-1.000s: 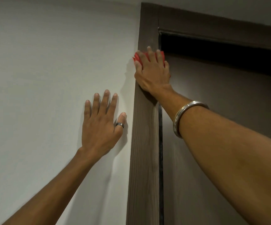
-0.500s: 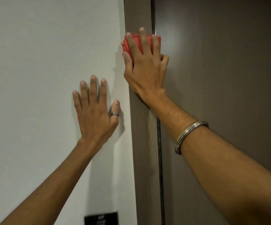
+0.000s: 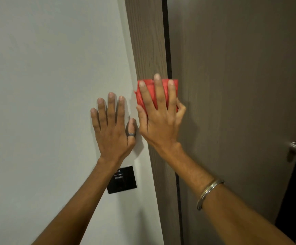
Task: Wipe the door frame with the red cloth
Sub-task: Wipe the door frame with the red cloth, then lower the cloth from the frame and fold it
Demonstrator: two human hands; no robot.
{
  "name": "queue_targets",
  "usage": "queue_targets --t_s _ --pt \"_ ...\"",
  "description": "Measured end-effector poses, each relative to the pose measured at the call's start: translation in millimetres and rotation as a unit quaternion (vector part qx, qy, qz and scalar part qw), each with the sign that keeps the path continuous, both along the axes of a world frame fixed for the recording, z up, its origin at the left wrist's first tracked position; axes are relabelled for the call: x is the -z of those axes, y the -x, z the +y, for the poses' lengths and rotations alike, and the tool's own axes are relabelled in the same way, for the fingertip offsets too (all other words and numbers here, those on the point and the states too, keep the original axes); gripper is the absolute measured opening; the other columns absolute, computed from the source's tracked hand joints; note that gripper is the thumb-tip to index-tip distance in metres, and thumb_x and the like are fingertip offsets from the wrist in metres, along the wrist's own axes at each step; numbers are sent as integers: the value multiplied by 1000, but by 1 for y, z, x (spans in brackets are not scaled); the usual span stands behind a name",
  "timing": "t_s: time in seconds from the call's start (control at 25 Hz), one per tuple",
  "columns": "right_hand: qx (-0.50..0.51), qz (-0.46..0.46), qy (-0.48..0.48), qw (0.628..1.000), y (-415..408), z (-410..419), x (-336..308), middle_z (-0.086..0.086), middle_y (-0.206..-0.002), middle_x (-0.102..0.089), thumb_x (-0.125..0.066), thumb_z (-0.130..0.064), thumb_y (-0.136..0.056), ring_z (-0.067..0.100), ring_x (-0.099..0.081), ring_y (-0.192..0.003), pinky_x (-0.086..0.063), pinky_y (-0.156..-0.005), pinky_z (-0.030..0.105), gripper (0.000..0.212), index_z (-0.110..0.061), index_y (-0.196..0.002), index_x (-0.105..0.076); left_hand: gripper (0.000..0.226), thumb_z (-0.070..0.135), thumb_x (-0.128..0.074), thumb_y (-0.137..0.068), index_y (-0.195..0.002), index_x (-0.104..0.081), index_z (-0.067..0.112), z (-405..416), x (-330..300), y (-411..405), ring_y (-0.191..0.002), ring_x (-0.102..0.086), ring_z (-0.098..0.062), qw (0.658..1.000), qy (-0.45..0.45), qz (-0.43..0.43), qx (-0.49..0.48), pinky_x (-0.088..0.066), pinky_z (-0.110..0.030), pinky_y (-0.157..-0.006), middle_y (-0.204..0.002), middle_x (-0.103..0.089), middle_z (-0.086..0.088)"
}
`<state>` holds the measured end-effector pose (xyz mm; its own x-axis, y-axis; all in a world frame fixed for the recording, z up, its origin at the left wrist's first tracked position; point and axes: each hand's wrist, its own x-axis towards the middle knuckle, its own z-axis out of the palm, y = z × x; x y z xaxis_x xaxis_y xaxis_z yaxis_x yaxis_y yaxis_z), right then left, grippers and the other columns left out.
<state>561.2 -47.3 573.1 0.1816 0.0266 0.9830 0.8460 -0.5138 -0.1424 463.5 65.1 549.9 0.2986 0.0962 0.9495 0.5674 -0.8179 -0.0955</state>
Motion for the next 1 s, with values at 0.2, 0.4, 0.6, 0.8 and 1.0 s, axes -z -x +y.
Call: queue_targets --t_s 0.2,0.4,0.6,0.8,1.0 --pt "35 -2 51 998 1 -13 89 9 -167 -37 -47 -47 -103 43 -41 -150 -47 -92 52 57 -31 -158 -39 76 47 -40 -105 -166 -13 11 -5 46 13 -161 -4 -33 999 17 43 -25 -2 -53 -131 -173 -18 -17" --pt "43 -1 158 986 9 -41 158 14 -164 -42 -74 -43 -87 49 -44 -144 -59 -86 57 77 -24 -156 -45 76 46 -42 -104 -165 -18 9 -23 63 23 -160 -14 -39 995 71 70 -25 -11 -57 -130 -173 -17 -17" --pt "-258 279 69 923 45 -80 182 12 -167 -40 -63 -29 -98 34 -46 -148 -54 -108 46 65 -26 -158 -40 64 39 -44 -103 -161 -33 14 -99 100 49 -161 -18 -22 938 309 39 151 -19 -40 -131 -172 -25 -7" --pt "-494 746 -314 317 97 -115 222 10 -126 -76 -54 -41 -104 27 -74 -113 -64 -82 33 36 -21 -126 -74 39 55 -38 -107 -137 -54 34 -185 188 105 -139 -53 -20 587 772 -142 197 -46 -29 -106 -152 -54 5" --pt "-338 891 -206 222 189 -103 309 16 -117 -79 -52 -49 -103 34 -75 -106 -61 -90 46 48 -12 -119 -78 58 57 -33 -104 -119 -73 18 -158 264 169 -114 -70 -34 217 929 -277 115 -57 -52 -94 -111 -81 -12"
